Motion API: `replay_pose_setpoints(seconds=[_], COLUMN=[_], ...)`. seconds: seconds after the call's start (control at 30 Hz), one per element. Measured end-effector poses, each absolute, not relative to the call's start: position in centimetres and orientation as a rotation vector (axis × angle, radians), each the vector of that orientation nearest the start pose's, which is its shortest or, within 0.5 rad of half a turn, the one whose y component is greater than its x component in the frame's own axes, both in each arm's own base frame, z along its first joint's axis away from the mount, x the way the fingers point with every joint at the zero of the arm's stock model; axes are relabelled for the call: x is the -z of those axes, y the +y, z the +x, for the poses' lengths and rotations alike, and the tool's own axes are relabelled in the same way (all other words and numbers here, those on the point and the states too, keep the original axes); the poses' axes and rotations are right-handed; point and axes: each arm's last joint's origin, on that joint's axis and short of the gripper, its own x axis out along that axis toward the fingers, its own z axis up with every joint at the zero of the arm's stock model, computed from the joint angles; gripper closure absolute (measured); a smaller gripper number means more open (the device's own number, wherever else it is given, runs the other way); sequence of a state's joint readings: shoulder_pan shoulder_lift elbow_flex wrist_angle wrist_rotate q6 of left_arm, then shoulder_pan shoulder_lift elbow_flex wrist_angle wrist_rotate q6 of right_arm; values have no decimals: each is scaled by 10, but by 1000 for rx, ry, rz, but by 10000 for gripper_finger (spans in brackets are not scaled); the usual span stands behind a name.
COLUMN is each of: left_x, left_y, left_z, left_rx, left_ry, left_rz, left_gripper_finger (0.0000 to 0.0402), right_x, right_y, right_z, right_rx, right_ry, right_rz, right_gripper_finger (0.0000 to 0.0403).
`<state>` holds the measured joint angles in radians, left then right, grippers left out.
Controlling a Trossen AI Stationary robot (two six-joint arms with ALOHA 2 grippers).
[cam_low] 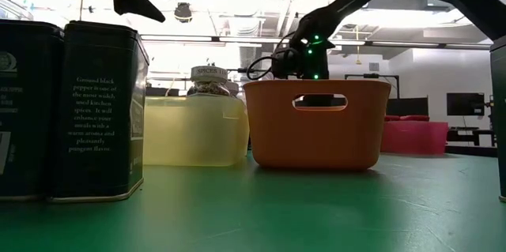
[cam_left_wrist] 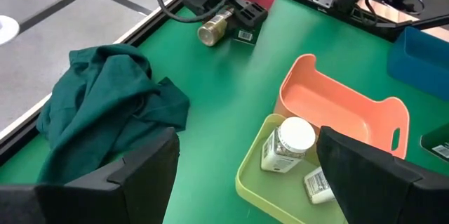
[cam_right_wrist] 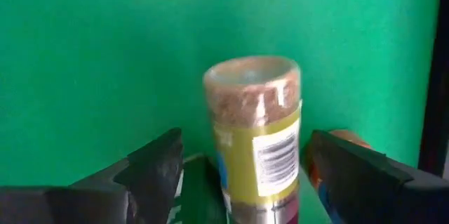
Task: Sort spices by type
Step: Put the middle black seasoning bottle into the blue bin
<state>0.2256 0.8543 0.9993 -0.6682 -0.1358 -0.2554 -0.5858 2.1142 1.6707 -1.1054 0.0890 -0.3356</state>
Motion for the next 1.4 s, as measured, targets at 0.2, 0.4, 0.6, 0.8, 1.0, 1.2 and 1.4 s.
replay_pose_setpoints(seconds=[0.2,0.4,0.6,0.8,1.0,1.2,1.4], left_x=[-349,-349,-351,-357,-358,-357,-357], left_y=[40,40,38,36,36,36,36], left_z=[159,157,150,139,136,137,137], left_rx=[-418,-419,-420,-433,-436,-439,-444], left_ry=[478,487,474,427,415,417,412], left_rz=[-272,-273,-271,-289,-293,-299,-323], left_gripper_finger=[81,81,81,81,81,81,81], right_x=[-179,-178,-179,-185,-202,-227,-230], right_y=[-227,-227,-222,-205,-181,-166,-183], right_z=[338,341,344,357,384,401,382], right_rx=[259,220,206,193,161,162,180], right_ry=[1558,1511,1512,1493,1388,1308,1411], right_rz=[125,152,142,103,36,30,94], right_gripper_finger=[93,156,200,236,256,266,204])
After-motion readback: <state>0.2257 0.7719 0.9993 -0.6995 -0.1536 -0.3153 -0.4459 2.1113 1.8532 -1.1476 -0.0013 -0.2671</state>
